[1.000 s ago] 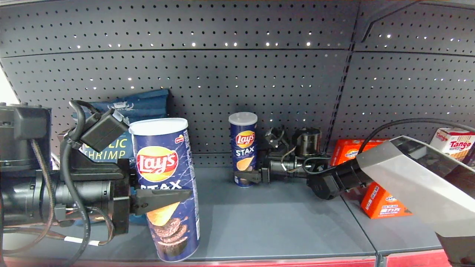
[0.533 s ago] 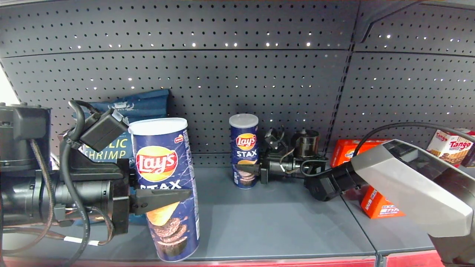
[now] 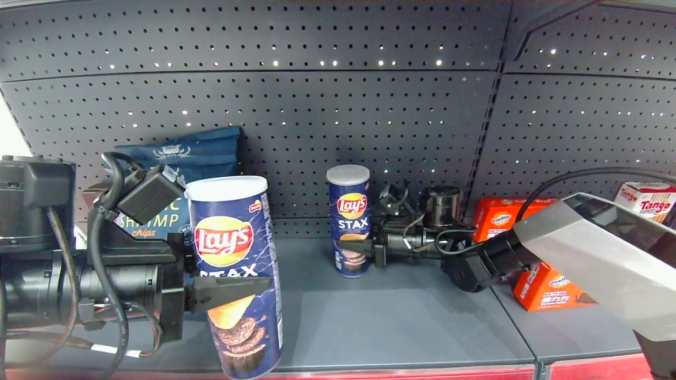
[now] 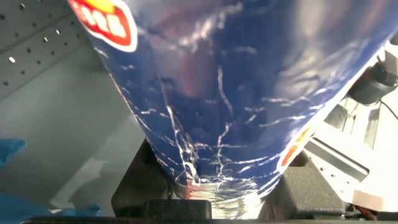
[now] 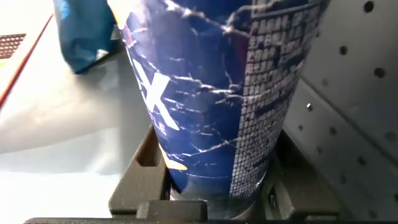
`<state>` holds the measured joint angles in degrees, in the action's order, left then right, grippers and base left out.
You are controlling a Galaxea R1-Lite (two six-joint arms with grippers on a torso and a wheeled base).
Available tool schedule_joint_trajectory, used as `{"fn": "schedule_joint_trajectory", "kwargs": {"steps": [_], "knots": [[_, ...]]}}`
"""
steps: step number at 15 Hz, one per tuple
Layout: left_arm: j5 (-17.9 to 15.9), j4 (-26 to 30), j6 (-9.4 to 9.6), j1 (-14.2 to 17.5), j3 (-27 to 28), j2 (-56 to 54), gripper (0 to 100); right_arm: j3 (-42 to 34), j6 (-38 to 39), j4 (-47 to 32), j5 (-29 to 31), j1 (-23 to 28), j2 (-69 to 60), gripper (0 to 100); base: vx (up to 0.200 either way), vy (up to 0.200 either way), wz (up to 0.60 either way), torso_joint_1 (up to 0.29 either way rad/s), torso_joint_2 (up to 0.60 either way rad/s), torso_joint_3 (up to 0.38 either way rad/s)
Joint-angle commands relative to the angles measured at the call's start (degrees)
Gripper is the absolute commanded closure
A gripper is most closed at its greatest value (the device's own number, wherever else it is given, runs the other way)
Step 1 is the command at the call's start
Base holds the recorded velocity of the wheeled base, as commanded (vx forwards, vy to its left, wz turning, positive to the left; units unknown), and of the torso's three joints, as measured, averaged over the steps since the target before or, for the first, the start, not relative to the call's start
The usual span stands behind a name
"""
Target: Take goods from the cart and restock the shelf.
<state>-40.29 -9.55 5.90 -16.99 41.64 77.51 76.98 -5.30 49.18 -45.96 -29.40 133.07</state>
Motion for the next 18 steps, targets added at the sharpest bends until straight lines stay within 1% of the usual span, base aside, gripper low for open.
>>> {"fn": "schedule_joint_trajectory", "kwargs": {"steps": [1,3,6,9,11,13,16,18], "knots": [[0.0,0.1,-0.01,-0.1,-0.9,-1.0,100,-3.2,-0.1,0.2,1.7,-0.8,-4.6,100,0.000,0.000,0.00,0.000,0.00,0.000],[0.0,0.6,-0.01,-0.2,-1.4,-2.4,100,-7.1,0.0,-0.1,5.7,-2.4,-8.5,100,0.000,0.000,0.00,0.000,0.00,0.000],[0.0,0.7,-0.01,-0.1,-1.4,-3.1,100,-13.4,0.9,0.7,9.7,-4.2,-13.0,100,0.000,0.000,0.00,0.000,0.00,0.000],[0.0,0.7,-0.01,-0.2,-0.9,-3.2,100,-20.6,3.7,5.1,12.8,-7.2,-16.6,100,0.000,0.000,0.00,0.000,0.00,0.000],[0.0,0.6,-0.01,-0.2,-0.6,-3.2,100,-26.0,5.4,10.9,13.4,-9.2,-17.9,100,0.000,0.000,0.00,0.000,0.00,0.000],[0.0,0.6,-0.01,-0.2,-0.6,-3.2,100,-30.3,6.0,15.4,13.4,-10.0,-18.2,100,0.000,0.000,0.00,0.000,0.00,0.000],[-0.1,0.7,-0.10,-0.2,-0.5,-3.2,100,-35.1,5.9,19.8,13.3,-10.1,-18.2,100,0.000,0.000,0.00,0.000,0.00,0.000],[-0.1,0.7,-0.19,-0.1,-0.5,-3.2,100,-36.7,5.9,21.9,13.3,-10.4,-17.9,100,0.000,0.000,0.00,0.000,0.00,0.000]]}}
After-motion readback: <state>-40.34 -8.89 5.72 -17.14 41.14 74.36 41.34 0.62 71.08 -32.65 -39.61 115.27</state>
